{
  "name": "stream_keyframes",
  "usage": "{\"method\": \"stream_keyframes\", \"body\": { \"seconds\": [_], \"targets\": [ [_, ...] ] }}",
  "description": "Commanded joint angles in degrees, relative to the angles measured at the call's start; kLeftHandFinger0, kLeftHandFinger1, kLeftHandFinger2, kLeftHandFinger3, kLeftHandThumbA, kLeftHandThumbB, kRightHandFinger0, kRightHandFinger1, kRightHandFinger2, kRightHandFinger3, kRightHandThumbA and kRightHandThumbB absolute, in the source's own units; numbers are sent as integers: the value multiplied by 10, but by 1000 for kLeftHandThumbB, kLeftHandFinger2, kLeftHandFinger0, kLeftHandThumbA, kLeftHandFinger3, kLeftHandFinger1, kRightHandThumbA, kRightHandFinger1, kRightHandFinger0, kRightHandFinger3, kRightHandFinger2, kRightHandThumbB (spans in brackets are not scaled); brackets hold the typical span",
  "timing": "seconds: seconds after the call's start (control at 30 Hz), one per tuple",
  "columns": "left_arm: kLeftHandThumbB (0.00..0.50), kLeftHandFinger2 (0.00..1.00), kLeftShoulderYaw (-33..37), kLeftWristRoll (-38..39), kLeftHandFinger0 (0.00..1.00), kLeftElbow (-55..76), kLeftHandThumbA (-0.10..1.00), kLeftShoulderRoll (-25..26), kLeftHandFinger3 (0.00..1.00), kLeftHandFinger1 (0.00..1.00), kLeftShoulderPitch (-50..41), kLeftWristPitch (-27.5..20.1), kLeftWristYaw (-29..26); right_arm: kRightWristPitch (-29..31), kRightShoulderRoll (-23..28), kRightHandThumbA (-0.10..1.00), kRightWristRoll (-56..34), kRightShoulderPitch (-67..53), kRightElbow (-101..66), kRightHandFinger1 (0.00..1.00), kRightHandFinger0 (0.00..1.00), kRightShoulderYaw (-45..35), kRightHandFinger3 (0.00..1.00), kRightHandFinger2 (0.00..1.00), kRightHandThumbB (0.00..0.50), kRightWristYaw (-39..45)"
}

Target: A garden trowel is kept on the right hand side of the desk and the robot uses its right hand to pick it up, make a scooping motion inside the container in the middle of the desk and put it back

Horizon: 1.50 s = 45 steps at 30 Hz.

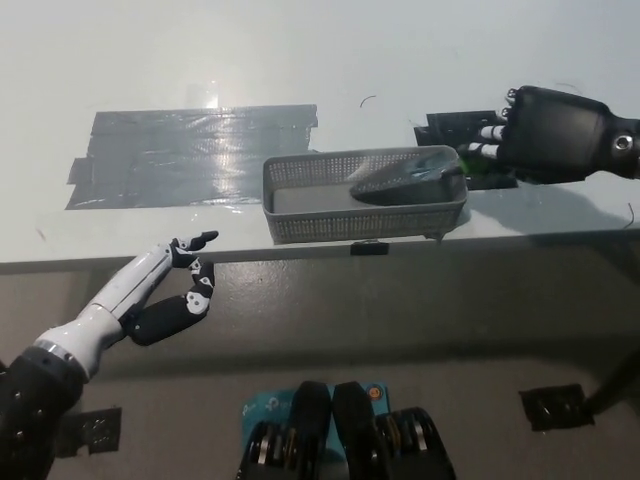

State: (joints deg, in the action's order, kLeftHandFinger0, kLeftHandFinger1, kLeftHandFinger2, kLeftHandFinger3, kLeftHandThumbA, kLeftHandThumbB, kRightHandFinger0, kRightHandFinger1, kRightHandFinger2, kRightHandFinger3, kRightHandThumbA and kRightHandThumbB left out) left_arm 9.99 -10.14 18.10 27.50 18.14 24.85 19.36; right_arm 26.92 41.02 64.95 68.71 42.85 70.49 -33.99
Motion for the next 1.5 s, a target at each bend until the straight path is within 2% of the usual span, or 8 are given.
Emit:
{"method": "stream_keyframes", "body": {
  "seconds": [0.0, 0.43, 0.67, 0.7, 0.8, 1.0, 1.23, 1.47],
  "targets": [
    [60, 1000, 1, 1, 1000, 15, -44, 2, 839, 1000, 19, -6, 12, 0, -25, -100, -13, 21, 11, 0, 0, 0, 215, 67, 201, 9],
    [65, 1000, 7, -1, 1000, -5, -34, -4, 819, 1000, 40, -25, 17, 0, -78, -100, -9, -8, 20, 0, 0, -4, 217, 2, 101, -11],
    [72, 1000, 12, -3, 1000, -21, 28, -5, 816, 1000, 48, -34, 14, 0, -93, -100, -9, -18, 18, 0, 0, -13, 249, 2, 144, -2],
    [73, 1000, 13, -3, 1000, -22, 43, -5, 809, 1000, 48, -34, 15, 0, -99, -100, 2, -17, 24, 0, 0, -9, 243, 203, 126, -12],
    [74, 1000, 17, -6, 1000, -19, 30, -6, 798, 1000, 45, -39, 13, 0, -111, -100, 0, -33, 38, 0, 0, -20, 219, 66, 126, -31],
    [79, 1000, 16, -6, 1000, -18, 66, -4, 824, 1000, 32, -36, 12, -27, -112, -100, -20, -75, 10, 0, 0, -108, 253, 134, 25, 18],
    [93, 1000, 15, -7, 1000, -28, 119, -6, 805, 1000, 20, -51, 8, -78, -105, -100, -45, -83, -13, 0, 0, -261, 159, 73, 47, -1],
    [87, 1000, 18, -13, 1000, -20, 132, -4, 817, 1000, 6, -45, 10, -78, -105, -100, -33, -63, -50, 0, 0, -342, 85, 54, 176, 11]
  ]
}}
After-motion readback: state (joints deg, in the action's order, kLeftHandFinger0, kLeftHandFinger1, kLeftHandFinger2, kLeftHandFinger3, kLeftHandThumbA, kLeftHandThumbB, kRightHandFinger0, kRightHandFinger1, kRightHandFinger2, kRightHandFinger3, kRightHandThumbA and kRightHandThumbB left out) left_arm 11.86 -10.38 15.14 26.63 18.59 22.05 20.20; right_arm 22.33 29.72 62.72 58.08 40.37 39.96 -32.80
